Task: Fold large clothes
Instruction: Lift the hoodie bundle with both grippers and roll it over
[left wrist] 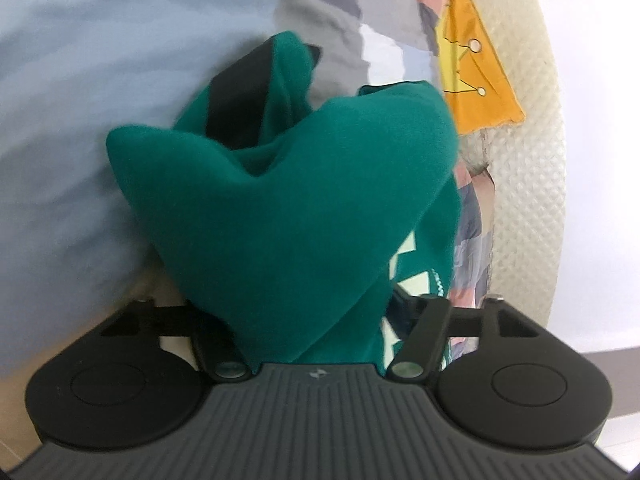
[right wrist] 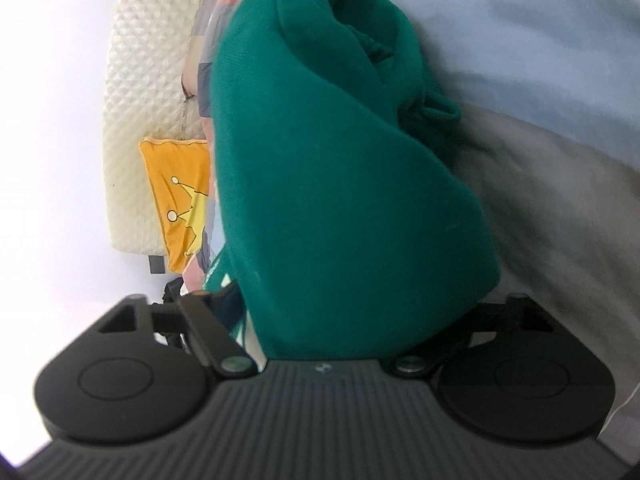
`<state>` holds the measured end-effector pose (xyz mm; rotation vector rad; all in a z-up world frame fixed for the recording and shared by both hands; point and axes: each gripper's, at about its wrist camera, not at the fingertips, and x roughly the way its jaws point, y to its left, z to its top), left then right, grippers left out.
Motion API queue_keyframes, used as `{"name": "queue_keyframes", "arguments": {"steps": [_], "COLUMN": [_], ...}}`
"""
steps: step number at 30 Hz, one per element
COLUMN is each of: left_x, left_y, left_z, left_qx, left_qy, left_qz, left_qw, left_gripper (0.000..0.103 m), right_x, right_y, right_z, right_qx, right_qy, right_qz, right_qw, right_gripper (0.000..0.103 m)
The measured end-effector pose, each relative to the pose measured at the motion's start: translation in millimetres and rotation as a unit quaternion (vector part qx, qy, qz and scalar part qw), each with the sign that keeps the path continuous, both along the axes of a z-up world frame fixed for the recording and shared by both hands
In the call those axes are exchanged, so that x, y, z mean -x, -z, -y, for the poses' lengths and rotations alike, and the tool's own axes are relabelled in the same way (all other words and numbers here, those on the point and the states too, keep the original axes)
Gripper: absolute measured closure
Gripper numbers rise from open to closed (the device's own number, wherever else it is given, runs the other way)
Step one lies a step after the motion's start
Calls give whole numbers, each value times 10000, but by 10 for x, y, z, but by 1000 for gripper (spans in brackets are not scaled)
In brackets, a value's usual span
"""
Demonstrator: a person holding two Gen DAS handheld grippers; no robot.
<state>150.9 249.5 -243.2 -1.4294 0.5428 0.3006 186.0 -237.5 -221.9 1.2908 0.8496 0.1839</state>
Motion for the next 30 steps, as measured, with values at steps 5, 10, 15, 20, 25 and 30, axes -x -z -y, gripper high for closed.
{"name": "queue_keyframes", "arguments": {"steps": [5,10,15,20,25,30], "left_x": [-14,-9,-48,-239,-525,-1094], "left_y": [-162,-467,-794,-1116,-1445,-1816], "left_z": [11,-10,24,108,274,575], "left_qx": [-356,-544,-813,-1023,-1070,-1293], "left_qy": [137,320,479,711,961,1355], "left_qz": [116,532,670,886,1172,1287], "left_qw": [9992,9966,9933,9882,9826,9738], "left_gripper": [55,62,64,65,65,65], "right_x": [-59,-70,-22,-95,-211,-445], "right_y": [-166,-413,-633,-902,-1242,-1558], "right_z": [-46,17,130,251,482,808], "right_qx": [227,245,198,133,222,375], "right_qy": [-161,-441,-666,-709,-671,-539], "right_qz": [323,812,1175,1556,1913,2157], "right_qw": [9991,9954,9906,9852,9790,9742], "right_gripper": [49,59,62,63,63,63]}}
